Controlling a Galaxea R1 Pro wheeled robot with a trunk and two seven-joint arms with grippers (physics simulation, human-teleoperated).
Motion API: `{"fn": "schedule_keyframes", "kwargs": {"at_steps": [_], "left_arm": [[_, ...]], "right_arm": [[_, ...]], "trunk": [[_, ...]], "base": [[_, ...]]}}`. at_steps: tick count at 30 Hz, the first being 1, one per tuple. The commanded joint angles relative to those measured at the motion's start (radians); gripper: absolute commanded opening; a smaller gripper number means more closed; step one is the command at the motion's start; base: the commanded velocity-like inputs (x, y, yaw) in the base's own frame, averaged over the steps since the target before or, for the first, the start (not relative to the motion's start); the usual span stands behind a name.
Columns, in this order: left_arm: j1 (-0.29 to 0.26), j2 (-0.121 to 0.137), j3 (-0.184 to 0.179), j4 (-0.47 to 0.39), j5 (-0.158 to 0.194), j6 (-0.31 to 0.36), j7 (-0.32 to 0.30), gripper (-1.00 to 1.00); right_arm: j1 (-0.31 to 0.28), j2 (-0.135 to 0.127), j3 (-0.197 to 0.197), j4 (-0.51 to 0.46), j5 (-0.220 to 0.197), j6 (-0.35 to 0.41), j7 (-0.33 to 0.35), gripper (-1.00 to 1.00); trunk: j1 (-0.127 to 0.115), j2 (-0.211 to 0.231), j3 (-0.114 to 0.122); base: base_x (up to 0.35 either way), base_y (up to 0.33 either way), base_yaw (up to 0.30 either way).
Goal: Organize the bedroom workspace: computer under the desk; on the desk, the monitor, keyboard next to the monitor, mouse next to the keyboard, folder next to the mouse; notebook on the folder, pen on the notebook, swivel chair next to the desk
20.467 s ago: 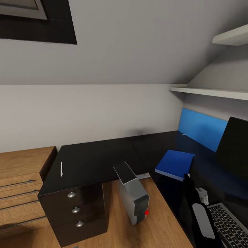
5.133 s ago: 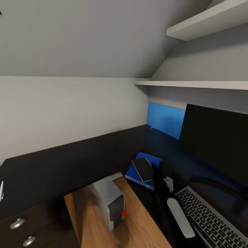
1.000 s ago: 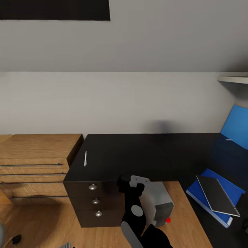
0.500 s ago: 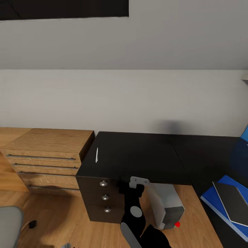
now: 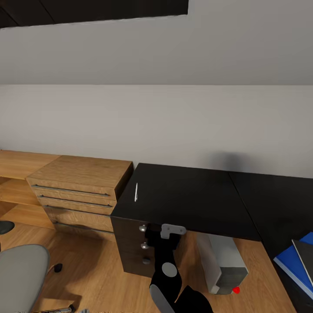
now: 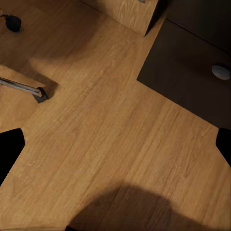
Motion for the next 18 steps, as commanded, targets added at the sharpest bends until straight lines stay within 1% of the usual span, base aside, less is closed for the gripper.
{"fn": "schedule_keyframes", "kwargs": {"at_steps": [1,18], "left_arm": [[-0.001,0.001,-0.004,-0.001,0.011,-0.009,0.004,1.00],[-0.001,0.001,-0.005,0.001,0.011,-0.009,0.005,1.00]], "right_arm": [[-0.001,0.000,0.002,-0.001,-0.003,0.007,-0.007,1.00],[-0.001,0.000,0.005,0.000,-0.003,0.007,-0.006,1.00]], "trunk": [[0.000,-0.001,-0.002],[0.000,-0.001,-0.019]], "base": [[0.000,0.000,0.218],[0.000,0.000,0.218]]}}
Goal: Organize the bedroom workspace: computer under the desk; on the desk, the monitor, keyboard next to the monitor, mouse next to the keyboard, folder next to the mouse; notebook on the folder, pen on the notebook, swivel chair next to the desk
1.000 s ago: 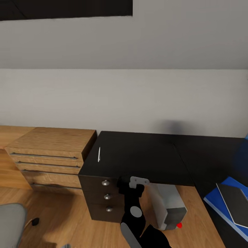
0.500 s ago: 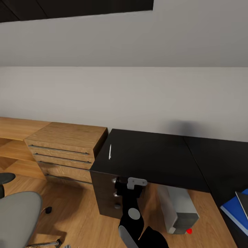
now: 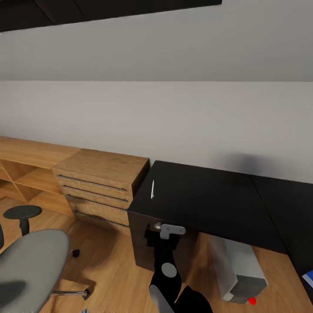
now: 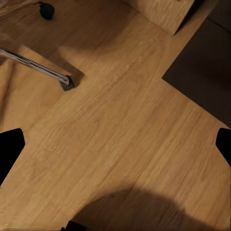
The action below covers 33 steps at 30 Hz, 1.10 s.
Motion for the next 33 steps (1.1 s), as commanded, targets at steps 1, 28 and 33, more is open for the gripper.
{"fn": "schedule_keyframes", "kwargs": {"at_steps": [1,28,33], "left_arm": [[-0.001,0.001,-0.003,-0.001,0.011,-0.009,0.004,1.00],[-0.001,-0.015,-0.005,0.031,0.007,-0.009,0.002,1.00],[-0.001,-0.015,-0.005,0.031,0.006,-0.009,0.002,1.00]], "right_arm": [[-0.001,0.000,0.002,0.001,-0.003,0.007,-0.006,1.00],[-0.001,-0.006,0.078,0.017,0.070,-0.017,-0.006,1.00],[-0.001,-0.004,0.087,0.018,0.117,-0.023,-0.005,1.00]], "trunk": [[0.000,-0.001,-0.002],[0.000,-0.001,-0.025],[0.000,-0.001,-0.025]], "base": [[0.000,0.000,0.218],[0.000,0.000,0.183],[0.000,0.000,0.006]]}}
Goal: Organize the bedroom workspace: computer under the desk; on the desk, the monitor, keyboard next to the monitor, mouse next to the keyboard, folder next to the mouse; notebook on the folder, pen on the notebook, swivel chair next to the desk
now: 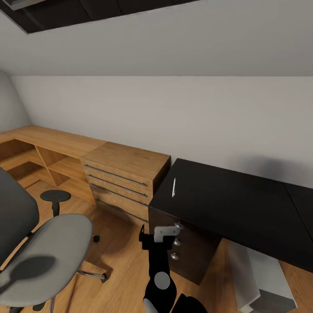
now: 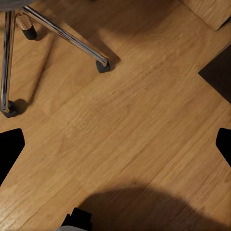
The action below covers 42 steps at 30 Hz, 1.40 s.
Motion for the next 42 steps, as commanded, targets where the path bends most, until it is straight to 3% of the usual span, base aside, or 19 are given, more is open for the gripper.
{"fn": "schedule_keyframes", "kwargs": {"at_steps": [1,12,16,19,22,26,29,30,32,35,38,42], "left_arm": [[-0.001,0.001,-0.003,-0.001,0.011,-0.009,0.004,1.00],[-0.001,0.001,-0.005,-0.001,0.010,-0.009,0.004,1.00],[-0.001,-0.003,0.000,-0.024,0.007,-0.003,0.006,1.00],[0.000,-0.007,0.030,-0.108,0.007,0.041,0.007,1.00],[-0.001,-0.010,0.071,-0.157,0.006,0.120,0.009,1.00],[-0.077,-0.058,0.187,-0.237,0.006,0.383,0.028,1.00],[-0.157,-0.099,0.253,-0.246,0.008,0.495,0.033,1.00],[-0.196,-0.115,0.279,-0.246,0.010,0.536,0.034,1.00],[-0.230,-0.126,0.299,-0.243,0.011,0.569,0.034,1.00],[-0.284,-0.137,0.333,-0.239,0.012,0.619,0.030,1.00],[-0.301,-0.141,0.345,-0.239,0.009,0.631,0.028,1.00],[-0.309,-0.140,0.350,-0.237,0.008,0.636,0.026,1.00]], "right_arm": [[-0.001,0.000,0.003,-0.001,-0.001,0.007,-0.006,1.00],[-0.001,-0.003,0.002,-0.004,0.006,0.005,-0.003,1.00],[-0.001,-0.004,-0.005,-0.001,0.029,-0.004,-0.001,1.00],[-0.008,-0.002,-0.017,0.006,0.082,-0.001,0.004,1.00],[-0.028,-0.001,-0.042,0.016,0.097,0.002,0.012,1.00],[-0.155,0.003,-0.156,0.122,0.107,0.012,0.069,1.00],[-0.251,0.003,-0.219,0.222,0.105,0.028,0.131,1.00],[-0.301,0.004,-0.259,0.284,0.104,0.036,0.165,1.00],[-0.352,0.004,-0.303,0.360,0.101,0.042,0.202,1.00],[-0.469,0.004,-0.394,0.567,0.086,0.045,0.310,1.00],[-0.525,0.001,-0.438,0.694,0.079,0.040,0.391,1.00],[-0.554,-0.001,-0.500,0.766,0.075,0.006,0.444,1.00]], "trunk": [[0.000,-0.001,-0.001],[0.000,-0.001,-0.001],[0.000,-0.001,-0.001],[0.000,-0.001,-0.001],[0.000,-0.001,-0.001],[0.000,-0.001,-0.001],[0.000,-0.001,-0.001],[0.000,-0.001,-0.001],[0.000,-0.001,-0.001],[0.000,-0.001,-0.001],[0.000,-0.001,-0.001],[0.000,-0.001,-0.001]], "base": [[0.000,0.000,0.000],[0.000,0.000,0.000],[0.000,0.000,0.000],[0.000,0.000,0.000],[0.000,0.000,0.000],[0.000,0.000,0.000],[0.000,0.000,0.000],[0.000,0.000,0.000],[0.000,0.000,0.000],[0.000,0.000,0.000],[0.000,0.000,0.000],[0.000,0.000,0.000]]}}
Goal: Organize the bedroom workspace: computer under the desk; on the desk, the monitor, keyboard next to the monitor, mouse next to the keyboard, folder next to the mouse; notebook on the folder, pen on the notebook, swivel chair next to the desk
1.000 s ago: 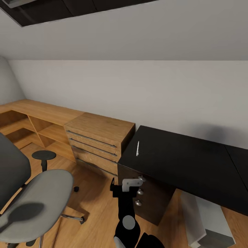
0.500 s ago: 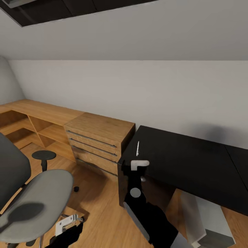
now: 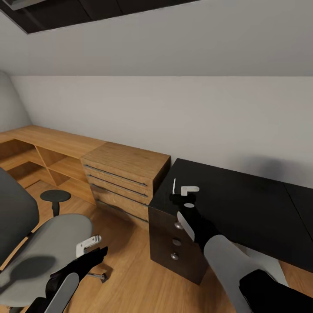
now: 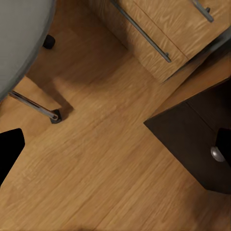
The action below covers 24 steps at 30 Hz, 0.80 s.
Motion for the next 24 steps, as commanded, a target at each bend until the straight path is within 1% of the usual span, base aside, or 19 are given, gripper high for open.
{"fn": "schedule_keyframes", "kwargs": {"at_steps": [1,2,5,6,9,14,17,24], "left_arm": [[-0.001,0.001,-0.002,-0.001,0.010,0.001,0.010,1.00],[-0.002,0.001,-0.002,-0.001,0.009,0.001,0.010,1.00],[-0.003,0.001,-0.002,0.000,0.009,0.002,0.009,1.00],[-0.004,0.001,-0.003,0.000,0.010,0.002,0.010,1.00],[-0.004,-0.002,-0.004,0.002,0.012,0.000,0.011,1.00],[-0.003,-0.003,-0.013,0.003,0.012,0.000,0.012,1.00],[-0.003,-0.003,-0.016,0.004,0.013,0.000,0.012,1.00],[-0.003,0.000,-0.018,0.003,0.011,0.000,0.012,1.00]], "right_arm": [[-0.003,-0.001,0.000,0.004,-0.008,-0.002,-0.005,1.00],[-0.006,-0.001,-0.009,0.011,-0.009,-0.015,0.000,1.00],[-0.007,-0.002,-0.018,0.022,-0.011,-0.029,0.009,1.00],[-0.006,-0.002,-0.023,0.038,-0.011,-0.036,0.023,1.00],[-0.004,-0.004,-0.026,0.047,-0.010,-0.040,0.051,1.00],[0.000,-0.001,-0.024,0.053,-0.009,-0.040,0.065,1.00],[0.001,-0.001,-0.024,0.054,-0.010,-0.039,0.066,1.00],[0.003,-0.003,-0.025,0.056,-0.008,-0.039,0.068,1.00]], "trunk": [[0.000,-0.001,-0.001],[0.000,-0.001,-0.001],[0.000,-0.001,-0.001],[0.000,-0.001,-0.001],[0.000,-0.001,-0.001],[0.000,-0.001,-0.001],[0.000,-0.001,-0.001],[0.000,-0.001,-0.001]], "base": [[0.000,0.000,0.000],[0.000,0.000,0.000],[0.000,0.000,0.000],[0.000,0.000,-0.010],[0.000,0.000,-0.004],[0.030,0.000,-0.001],[0.189,0.000,0.000],[0.310,0.000,0.000]]}}
